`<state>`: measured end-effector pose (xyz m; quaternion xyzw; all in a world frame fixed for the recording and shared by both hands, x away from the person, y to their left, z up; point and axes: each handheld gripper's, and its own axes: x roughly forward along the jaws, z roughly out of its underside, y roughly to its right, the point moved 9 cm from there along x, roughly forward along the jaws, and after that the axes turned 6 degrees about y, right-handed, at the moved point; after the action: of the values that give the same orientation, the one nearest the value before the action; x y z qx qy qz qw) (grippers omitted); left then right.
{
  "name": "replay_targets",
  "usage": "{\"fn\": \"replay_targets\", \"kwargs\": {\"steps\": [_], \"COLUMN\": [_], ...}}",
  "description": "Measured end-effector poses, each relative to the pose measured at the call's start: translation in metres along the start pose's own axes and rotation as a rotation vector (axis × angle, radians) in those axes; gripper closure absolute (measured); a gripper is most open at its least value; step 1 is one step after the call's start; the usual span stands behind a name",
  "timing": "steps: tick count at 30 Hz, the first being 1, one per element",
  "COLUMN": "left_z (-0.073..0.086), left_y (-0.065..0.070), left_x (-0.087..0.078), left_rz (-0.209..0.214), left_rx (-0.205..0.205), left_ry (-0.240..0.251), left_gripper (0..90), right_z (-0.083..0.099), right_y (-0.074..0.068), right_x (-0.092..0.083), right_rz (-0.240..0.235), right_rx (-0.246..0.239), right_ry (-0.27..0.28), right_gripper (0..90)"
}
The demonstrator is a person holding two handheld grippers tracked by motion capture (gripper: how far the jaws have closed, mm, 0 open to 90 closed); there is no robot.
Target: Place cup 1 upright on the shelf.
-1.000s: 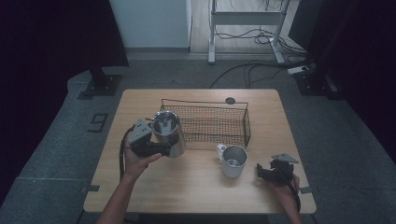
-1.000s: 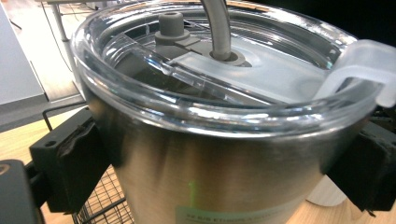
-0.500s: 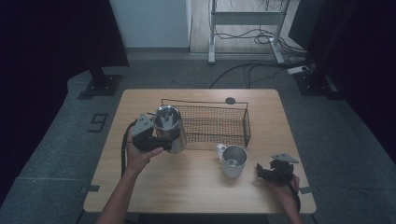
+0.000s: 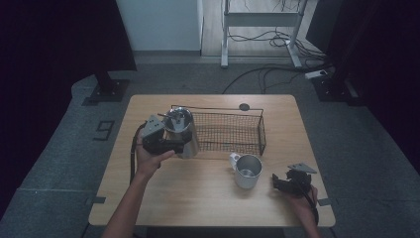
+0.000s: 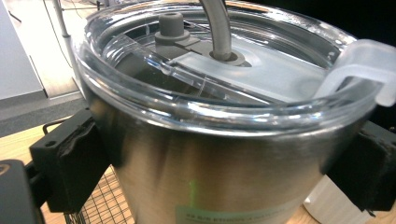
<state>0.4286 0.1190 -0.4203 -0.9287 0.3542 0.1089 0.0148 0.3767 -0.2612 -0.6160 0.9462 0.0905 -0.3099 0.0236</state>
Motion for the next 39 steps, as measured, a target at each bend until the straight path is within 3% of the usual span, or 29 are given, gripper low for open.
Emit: {"fn": "replay_targets", "kwargs": {"steps": [15,39], "left_z": [-0.002,-0.016], "left_y": [-0.014,-0.017], "left_x": [0.010,0.020], "left_rz": [-0.024,-0.032], "left_rx": [-0.030,-0.012], "left_ry": [-0.007,-0.002], "left_gripper": [4.3,4.3], "right_z": [0.000,0.000], "right_y": [0.000,0.000], "right_x": [0.000,0.000], "right_rz": [-0.001,-0.002], "right_rx": [-0.001,-0.004], "right_ry": [0.001,-0.003], "right_gripper": [13.6,13.8]}}
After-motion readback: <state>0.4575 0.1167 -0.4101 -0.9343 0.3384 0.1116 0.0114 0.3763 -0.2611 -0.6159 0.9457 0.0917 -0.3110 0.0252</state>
